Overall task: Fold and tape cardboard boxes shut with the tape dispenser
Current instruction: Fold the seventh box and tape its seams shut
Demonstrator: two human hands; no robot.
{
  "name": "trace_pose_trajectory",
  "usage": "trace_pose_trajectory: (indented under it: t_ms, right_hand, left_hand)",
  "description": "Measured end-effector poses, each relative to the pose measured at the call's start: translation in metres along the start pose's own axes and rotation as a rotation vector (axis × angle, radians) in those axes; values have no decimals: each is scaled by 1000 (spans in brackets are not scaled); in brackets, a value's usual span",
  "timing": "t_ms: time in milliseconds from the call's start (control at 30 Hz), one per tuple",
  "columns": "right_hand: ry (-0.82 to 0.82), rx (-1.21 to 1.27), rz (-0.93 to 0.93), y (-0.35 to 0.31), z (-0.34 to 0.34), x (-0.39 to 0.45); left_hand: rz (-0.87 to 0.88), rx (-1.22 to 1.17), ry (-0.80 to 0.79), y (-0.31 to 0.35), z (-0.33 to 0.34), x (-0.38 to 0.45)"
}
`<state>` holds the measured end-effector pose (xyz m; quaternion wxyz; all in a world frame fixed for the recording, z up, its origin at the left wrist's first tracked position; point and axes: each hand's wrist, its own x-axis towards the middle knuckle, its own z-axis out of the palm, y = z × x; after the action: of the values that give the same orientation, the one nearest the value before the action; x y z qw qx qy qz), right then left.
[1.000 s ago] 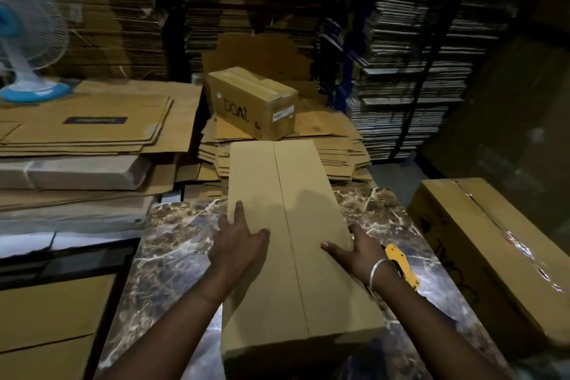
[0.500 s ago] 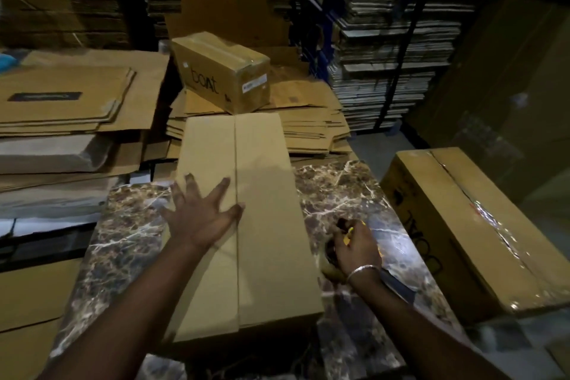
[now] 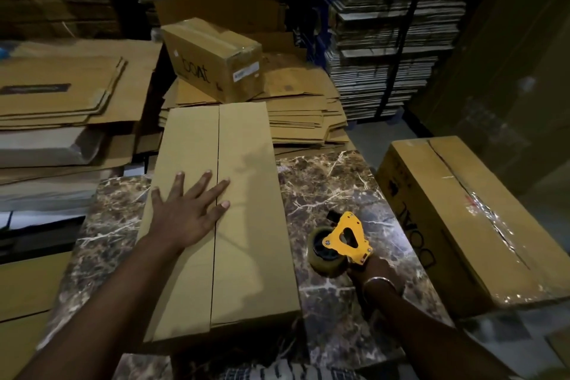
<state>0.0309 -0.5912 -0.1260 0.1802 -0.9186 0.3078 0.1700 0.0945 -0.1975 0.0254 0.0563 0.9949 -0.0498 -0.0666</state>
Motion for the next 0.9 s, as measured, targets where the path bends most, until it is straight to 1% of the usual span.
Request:
trace_pose_trajectory:
  t_ms: [200,300,367,533,667,767,833,900]
  right_hand:
    - [-7,33,-123,6,5,-1]
    - [20,136,-204,-6,8,-2]
    - [12,200,-247,-25,4,-3]
    - [29,473,-345,-93,-40,-8]
    - [84,584,-408,-141,-89,-26]
    - [106,651,-463,-163,-119,-49]
    - [63,745,-494,-173,-129,-64]
    - [-38,877,-500,-181,-133,-82]
  left_hand:
    - [-12,8,-27,5,1,-4]
    - [12,33,-61,15,3,-11]
    - [44,41,-67,21,7,-14]
    - [74,-1,-55,29,6,-21]
    - [64,-54,-18,38,7,-36]
    - [60,-66,3,43,9,-43]
    - [70,-63,46,43,7,-45]
    - [90,-32,84,40,5,-42]
